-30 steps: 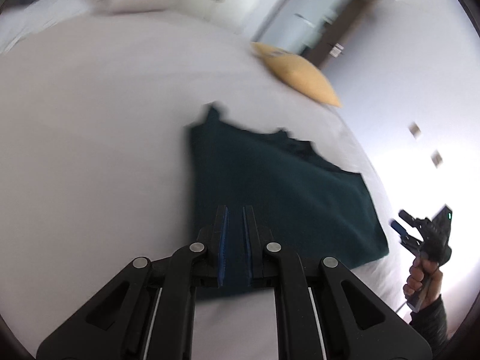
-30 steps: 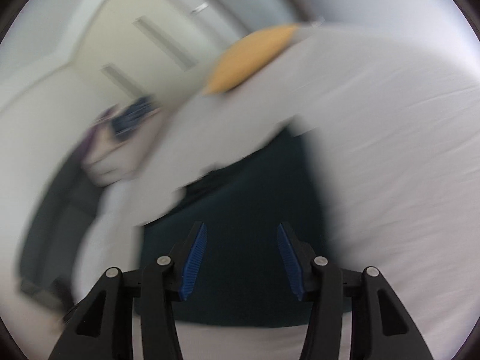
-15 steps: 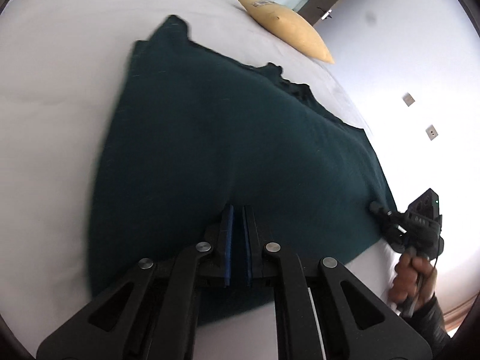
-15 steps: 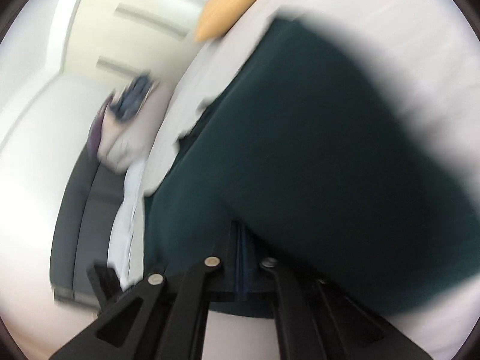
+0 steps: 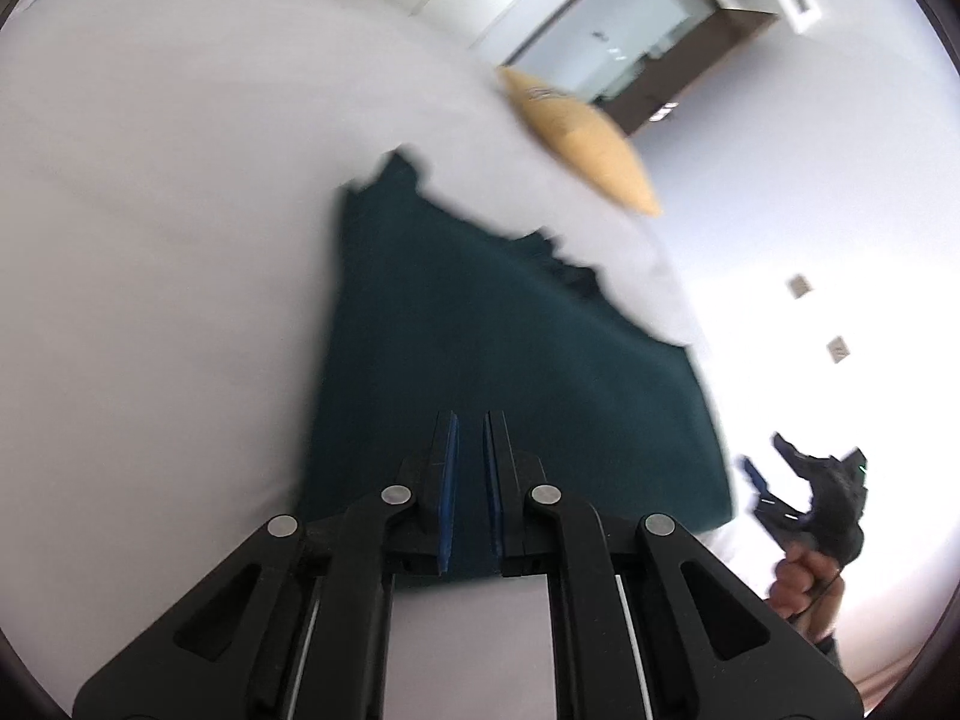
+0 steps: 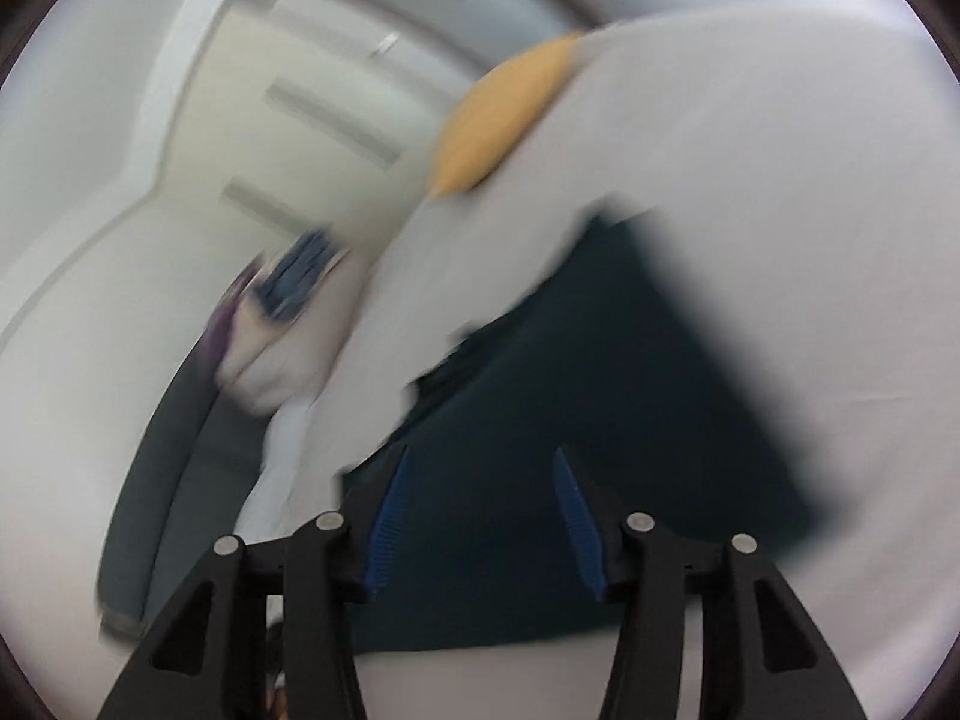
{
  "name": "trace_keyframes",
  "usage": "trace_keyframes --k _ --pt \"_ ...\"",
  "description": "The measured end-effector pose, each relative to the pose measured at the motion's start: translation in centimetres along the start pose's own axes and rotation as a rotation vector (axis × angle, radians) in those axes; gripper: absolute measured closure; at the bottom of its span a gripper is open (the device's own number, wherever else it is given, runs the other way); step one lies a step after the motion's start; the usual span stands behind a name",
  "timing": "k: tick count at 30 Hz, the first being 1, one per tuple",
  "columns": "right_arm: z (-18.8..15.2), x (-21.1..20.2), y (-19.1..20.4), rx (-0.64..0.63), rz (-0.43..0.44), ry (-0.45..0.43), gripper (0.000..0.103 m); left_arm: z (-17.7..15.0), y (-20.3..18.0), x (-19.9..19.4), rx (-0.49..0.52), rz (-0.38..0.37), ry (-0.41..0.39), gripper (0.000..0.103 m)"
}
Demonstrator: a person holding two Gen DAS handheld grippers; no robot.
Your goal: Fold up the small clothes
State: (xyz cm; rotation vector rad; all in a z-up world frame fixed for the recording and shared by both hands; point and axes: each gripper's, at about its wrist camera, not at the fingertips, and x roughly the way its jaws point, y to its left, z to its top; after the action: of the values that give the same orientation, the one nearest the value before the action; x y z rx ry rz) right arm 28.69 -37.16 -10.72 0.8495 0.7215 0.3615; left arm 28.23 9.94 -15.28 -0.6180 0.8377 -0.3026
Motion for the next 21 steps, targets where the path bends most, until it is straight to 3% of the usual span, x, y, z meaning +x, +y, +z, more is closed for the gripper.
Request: trace_keyframes --k 3,5,8,9,10,11,13,17,19,21 --pt "-1.3 7.1 3.6 -0.046 0.081 0.133 0.048 2.1 -1.9 2.3 0.059 -0.033 0.01 0.095" --pt "-2.6 11.5 5.5 -0.074 0.108 0.22 0.047 2.9 -2.5 5.8 0.067 -0.005 0.068 0.095" --pt "-3.2 15.8 4.8 -0.038 0.081 0.303 0.047 2.4 -0.9 8.9 0.018 0.052 0.13 0.095" --pt "-3.1 16.1 4.0 -0.031 0.055 0.297 0.053 2.3 0.7 9.0 -0.027 -0.014 0.113 0.095" --pt "-3.0 15.5 3.2 -0.019 0.064 0.289 0.063 2.1 1.5 8.7 -0.056 -0.052 0.102 0.095" --pt "-2.5 14.8 2.1 0.004 0.09 0.278 0.066 1.9 2.1 8.0 -0.067 -0.059 0.09 0.095" --pt "-2.0 12.9 0.8 0.026 0.108 0.238 0.066 1.5 3.1 6.6 -0.081 -0.048 0.073 0.095" --pt "0.2 7.2 -3.5 0.092 0.067 0.099 0.068 0.9 6.6 2.6 -0.174 -0.053 0.001 0.095" --pt "0.8 4.5 -4.6 0.113 0.025 0.033 0.063 1.0 7.8 0.7 -0.206 0.001 -0.033 0.094" --pt "1.5 1.0 -6.0 0.141 0.001 -0.034 0.048 0.9 9.5 -1.3 -0.257 0.02 -0.047 0.088"
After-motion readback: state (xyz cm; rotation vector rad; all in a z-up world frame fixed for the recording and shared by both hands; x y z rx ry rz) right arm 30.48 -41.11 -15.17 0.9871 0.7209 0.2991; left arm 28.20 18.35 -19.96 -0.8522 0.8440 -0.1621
